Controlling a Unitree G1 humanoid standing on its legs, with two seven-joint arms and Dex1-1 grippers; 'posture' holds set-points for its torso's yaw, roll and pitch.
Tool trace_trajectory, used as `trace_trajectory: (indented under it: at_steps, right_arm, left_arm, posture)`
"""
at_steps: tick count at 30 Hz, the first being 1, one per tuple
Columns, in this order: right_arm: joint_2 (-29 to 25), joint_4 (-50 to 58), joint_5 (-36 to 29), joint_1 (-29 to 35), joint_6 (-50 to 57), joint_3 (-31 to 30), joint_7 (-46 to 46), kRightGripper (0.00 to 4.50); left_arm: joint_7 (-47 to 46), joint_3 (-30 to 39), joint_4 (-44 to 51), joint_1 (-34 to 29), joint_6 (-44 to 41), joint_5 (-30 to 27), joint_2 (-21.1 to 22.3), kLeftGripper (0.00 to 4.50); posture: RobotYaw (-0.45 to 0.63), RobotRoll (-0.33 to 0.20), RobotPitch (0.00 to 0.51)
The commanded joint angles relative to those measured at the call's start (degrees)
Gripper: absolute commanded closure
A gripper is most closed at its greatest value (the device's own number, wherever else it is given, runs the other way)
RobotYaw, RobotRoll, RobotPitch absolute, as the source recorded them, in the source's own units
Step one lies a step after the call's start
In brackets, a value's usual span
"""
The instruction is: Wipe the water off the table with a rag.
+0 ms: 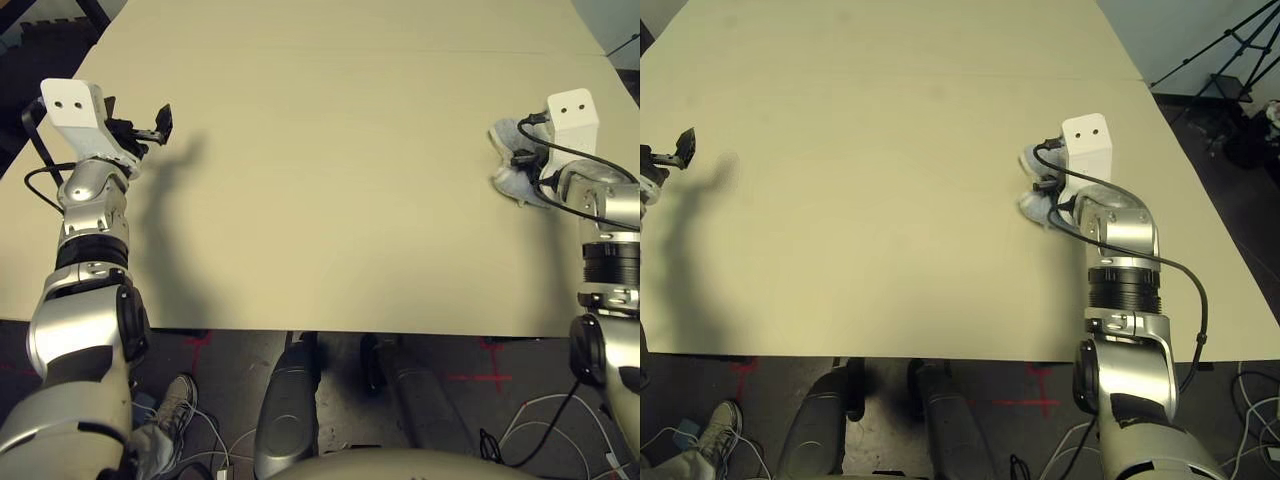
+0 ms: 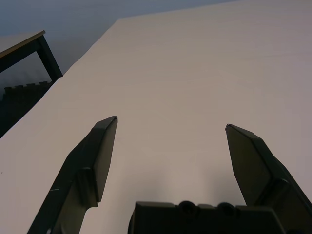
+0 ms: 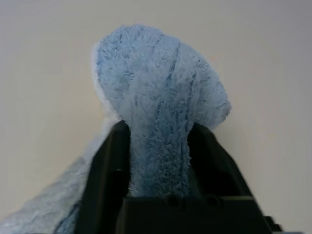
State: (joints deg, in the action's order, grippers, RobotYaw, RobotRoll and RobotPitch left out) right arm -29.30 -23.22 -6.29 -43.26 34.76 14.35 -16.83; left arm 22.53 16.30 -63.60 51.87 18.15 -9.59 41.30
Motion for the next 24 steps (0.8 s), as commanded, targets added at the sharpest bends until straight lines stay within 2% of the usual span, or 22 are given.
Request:
trace_trajectory:
  at_steps: [1, 4, 9, 18, 24]
  right_arm:
    - [0.92, -2.27, -3.81, 1.58, -11.18, 4.63, -1.11, 1.07]
    - [0.47, -5.86, -7.7, 1.25, -21.84, 9.91, -1.79, 0.07]
    - [-3.94, -18.99, -9.37, -0.83, -32.86, 13.84, -2.5, 0.03]
    - [-9.24, -35.19, -8.26, -5.06, -42.11, 12.1, -8.08, 0.03]
    - [-8.99, -39.55, -8.37, -7.69, -45.53, 10.82, -10.98, 0.03]
  left_arm:
    - [0.92, 1.04, -1.28, -0.14, -0.9, -0.9, -1.01, 0.0]
    - [1.49, 1.32, -1.66, 1.18, -2.0, -1.4, -2.32, 0.0]
    - [3.03, 0.9, -3.04, 4.15, -3.83, -1.66, -5.17, 0.0]
    - [3.17, 0.38, -7.35, 8.75, -5.25, -0.5, -10.0, 0.0]
    - [2.63, 0.81, -9.04, 10.1, -5.76, -0.54, -12.34, 0.0]
  posture:
    - [0.24, 0.0, 0.273]
    - [0.24, 0.0, 0.276]
    - [0.22, 0.0, 0.291]
    - [0.17, 0.0, 0.302]
    - [0.14, 0.0, 0.314]
